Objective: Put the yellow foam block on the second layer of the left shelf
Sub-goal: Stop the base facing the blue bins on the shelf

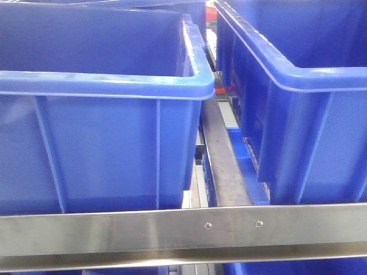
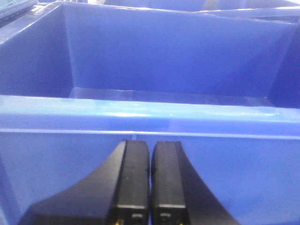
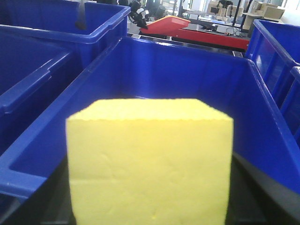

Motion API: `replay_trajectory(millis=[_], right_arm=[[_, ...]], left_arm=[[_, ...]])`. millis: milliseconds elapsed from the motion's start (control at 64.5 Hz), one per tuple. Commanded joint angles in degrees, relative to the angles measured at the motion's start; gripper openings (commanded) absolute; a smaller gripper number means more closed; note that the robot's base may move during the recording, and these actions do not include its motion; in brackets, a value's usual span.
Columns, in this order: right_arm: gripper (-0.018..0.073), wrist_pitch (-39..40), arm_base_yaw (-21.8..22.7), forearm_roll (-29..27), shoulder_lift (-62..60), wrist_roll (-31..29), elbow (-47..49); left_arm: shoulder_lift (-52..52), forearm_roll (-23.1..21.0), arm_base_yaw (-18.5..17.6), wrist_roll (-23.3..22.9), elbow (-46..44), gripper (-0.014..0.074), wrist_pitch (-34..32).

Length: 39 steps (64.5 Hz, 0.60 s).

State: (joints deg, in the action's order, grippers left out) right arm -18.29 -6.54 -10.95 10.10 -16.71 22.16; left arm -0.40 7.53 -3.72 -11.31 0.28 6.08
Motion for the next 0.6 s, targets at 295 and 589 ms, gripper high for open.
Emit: replay_trajectory(millis=[295,589], right_arm=[[0.0307,1.80,0.44,-0.27,14.93,0.56,10.82],[0.0306,-6.06,0.44,5.88,40.29,12.32,31.54]], left_arm=[[-0.76,-0.42,0.21,-0.22,1.58,0.0137,-4.83],[-0.76,-0.42,0.21,-0.22,1.58,0.0137,-4.83]])
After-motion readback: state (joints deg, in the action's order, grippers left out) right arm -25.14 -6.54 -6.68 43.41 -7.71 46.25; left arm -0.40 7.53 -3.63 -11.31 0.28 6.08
